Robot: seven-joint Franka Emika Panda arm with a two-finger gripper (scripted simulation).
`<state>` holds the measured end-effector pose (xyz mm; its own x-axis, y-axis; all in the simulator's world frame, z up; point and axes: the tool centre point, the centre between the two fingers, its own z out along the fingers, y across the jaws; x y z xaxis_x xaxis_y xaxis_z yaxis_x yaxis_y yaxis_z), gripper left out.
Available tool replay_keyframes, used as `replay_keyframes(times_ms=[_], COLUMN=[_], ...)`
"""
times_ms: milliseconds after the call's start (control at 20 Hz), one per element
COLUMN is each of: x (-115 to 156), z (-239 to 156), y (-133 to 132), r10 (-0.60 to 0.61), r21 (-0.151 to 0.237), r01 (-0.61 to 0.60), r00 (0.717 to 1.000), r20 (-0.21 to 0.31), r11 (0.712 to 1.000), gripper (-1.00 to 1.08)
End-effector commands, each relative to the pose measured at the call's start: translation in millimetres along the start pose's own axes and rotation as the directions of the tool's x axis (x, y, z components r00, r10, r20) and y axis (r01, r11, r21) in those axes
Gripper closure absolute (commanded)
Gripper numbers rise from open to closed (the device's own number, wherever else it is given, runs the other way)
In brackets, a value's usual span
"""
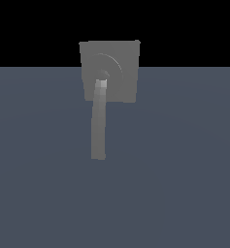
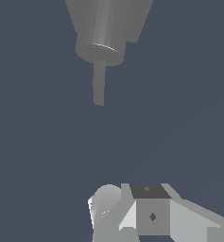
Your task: Turn on the faucet by rotating a designated handle.
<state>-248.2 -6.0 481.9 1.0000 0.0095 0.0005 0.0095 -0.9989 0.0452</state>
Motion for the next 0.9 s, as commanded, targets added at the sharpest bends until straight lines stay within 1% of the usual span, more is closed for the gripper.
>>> replay_keyframes(times_ms=[0,350,550,700,850], x=[0.0,8.8,9.4,9.4,10.3], z=[0.0,0.3,0.7,-0.7,-4.0], y=[0.0,4.1,4.4,4.4,4.6], r10=[0.000,-0.014,-0.013,-0.023,-0.048], r21=[0.000,0.002,0.005,-0.008,-0.040], r01=[0.000,0.014,0.013,0.023,0.047], r00=[1.000,1.000,1.000,1.000,0.998], r20=[0.000,-0.006,-0.005,-0.012,-0.028], r11=[1.000,1.000,1.000,1.000,0.998], gripper=[1.08,1.08,1.08,1.08,1.08])
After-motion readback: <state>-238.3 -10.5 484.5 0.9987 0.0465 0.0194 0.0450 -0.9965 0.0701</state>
